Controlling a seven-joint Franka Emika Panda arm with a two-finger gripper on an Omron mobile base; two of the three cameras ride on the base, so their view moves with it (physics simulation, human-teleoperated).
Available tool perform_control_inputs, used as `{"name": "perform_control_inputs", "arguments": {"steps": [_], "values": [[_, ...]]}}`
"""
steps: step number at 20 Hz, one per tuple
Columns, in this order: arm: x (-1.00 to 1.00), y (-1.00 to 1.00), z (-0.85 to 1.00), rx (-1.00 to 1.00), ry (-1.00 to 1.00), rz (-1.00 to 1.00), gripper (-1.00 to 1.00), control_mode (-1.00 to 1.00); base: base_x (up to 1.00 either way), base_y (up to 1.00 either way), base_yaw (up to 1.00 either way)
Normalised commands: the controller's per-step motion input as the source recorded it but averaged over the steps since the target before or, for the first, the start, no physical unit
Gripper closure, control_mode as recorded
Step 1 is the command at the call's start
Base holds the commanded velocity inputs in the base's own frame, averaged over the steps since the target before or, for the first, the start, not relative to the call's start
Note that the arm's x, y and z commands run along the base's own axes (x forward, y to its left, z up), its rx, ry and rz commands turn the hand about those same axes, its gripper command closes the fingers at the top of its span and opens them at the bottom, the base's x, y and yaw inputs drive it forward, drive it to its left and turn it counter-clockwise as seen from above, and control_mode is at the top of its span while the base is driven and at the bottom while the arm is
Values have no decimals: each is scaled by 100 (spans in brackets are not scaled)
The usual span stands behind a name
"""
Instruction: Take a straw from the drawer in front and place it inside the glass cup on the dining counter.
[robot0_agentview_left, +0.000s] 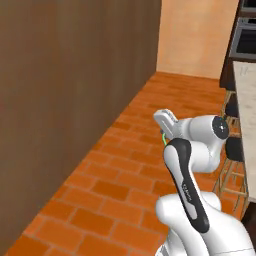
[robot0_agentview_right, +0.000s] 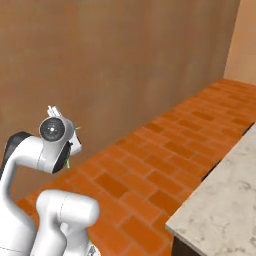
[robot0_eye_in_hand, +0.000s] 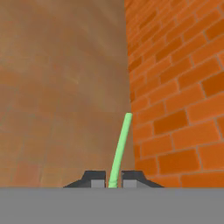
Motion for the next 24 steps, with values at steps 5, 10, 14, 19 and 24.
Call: {"name": "perform_control_inputs", "arguments": {"steps": [5, 10, 14, 19, 24], "values": [[0, 0, 0, 0, 0, 0, 100, 100, 100, 35, -55], [0, 0, 0, 0, 0, 0, 100, 100, 100, 27, -55], [0, 0, 0, 0, 0, 0, 100, 100, 100, 23, -55], [0, 0, 0, 0, 0, 0, 100, 100, 100, 31, -54], [0, 0, 0, 0, 0, 0, 100, 100, 100, 54, -50]]}}
